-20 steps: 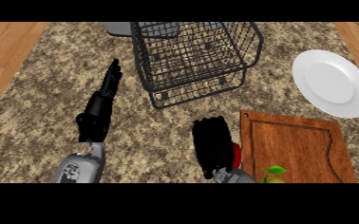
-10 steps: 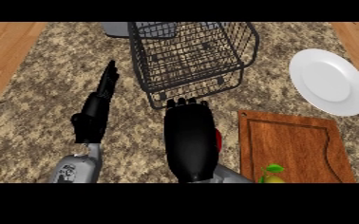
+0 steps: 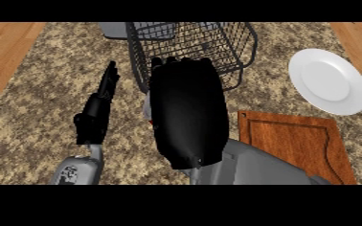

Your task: Pick the can from the cutting board and place it in the tiered basket

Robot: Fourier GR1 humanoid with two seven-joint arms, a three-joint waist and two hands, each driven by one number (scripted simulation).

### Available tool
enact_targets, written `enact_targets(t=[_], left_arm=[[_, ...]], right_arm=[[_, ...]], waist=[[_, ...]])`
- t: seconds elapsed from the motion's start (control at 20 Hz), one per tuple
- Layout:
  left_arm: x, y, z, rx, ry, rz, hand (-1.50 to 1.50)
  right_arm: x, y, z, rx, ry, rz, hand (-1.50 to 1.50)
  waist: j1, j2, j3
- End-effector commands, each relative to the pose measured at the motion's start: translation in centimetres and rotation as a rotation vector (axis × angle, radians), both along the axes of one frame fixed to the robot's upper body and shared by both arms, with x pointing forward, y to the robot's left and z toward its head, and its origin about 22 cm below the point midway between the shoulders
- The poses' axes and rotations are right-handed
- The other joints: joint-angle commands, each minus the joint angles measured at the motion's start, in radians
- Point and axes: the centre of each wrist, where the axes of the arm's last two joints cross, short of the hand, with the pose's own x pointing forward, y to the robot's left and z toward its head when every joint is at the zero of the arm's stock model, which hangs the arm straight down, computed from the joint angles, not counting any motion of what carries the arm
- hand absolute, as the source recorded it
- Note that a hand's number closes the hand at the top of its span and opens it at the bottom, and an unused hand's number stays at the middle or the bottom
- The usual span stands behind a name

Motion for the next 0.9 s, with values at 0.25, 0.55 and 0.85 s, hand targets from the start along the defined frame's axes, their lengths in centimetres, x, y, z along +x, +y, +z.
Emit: enact_targets(t=[0.25, 0.55, 0.85], left_arm=[[0.4, 0.8, 0.8, 0.001, -0.033, -0.019, 0.0], [0.0, -1.7, 0.9, -0.008, -0.02, -0.003, 0.0], [1.2, 0.5, -0.1, 0.013, -0.015, 0.007, 0.0]], right_arm=[[3.9, 2.0, 4.8, 0.191, 0.092, -0.166, 1.5], [6.7, 4.3, 5.3, 0.178, 0.05, -0.208, 1.5], [10.9, 4.2, 6.9, 0.102, 0.032, -0.237, 1.5]], waist=[[0.006, 0.008, 0.001], [0.009, 0.009, 0.001], [-0.003, 0.015, 0.001]])
